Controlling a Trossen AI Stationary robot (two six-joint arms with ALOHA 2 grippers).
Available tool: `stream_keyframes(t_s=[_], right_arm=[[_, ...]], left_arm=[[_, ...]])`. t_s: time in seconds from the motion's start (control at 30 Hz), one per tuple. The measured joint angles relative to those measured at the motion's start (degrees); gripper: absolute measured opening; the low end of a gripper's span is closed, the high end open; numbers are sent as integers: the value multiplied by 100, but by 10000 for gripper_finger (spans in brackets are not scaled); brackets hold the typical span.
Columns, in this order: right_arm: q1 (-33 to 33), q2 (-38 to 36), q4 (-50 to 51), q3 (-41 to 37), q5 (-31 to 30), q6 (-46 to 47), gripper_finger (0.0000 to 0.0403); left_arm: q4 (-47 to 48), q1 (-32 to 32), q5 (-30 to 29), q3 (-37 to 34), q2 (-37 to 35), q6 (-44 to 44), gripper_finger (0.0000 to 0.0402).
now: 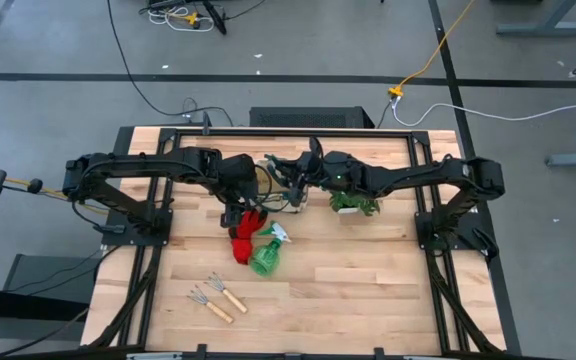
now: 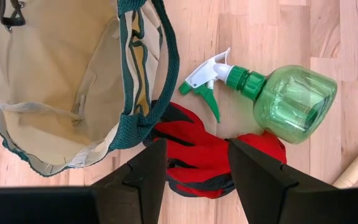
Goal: Pick & Place Garden tools in Gardening bag
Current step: Put the dark green shears into the green gardening bag
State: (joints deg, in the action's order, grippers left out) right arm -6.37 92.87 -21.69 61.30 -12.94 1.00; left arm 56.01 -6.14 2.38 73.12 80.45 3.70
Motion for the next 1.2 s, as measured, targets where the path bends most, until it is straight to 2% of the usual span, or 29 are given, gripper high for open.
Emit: stream_keyframes(t_s=[0.37, 0.7, 0.93, 1.2], right_arm=[[-40, 10, -13, 0, 52, -151, 22], [-235, 10, -544, 0, 340, -92, 22], [-372, 72, 1, -2, 324, -10, 22], [-363, 458, -61, -2, 352, -124, 22]], left_arm=[[-2, -1, -21, 0, -1, 0, 177], [-2, 1, -20, 0, -1, 1, 177], [-8, -1, -19, 0, -1, 0, 177], [-96, 0, -19, 0, -1, 2, 177]])
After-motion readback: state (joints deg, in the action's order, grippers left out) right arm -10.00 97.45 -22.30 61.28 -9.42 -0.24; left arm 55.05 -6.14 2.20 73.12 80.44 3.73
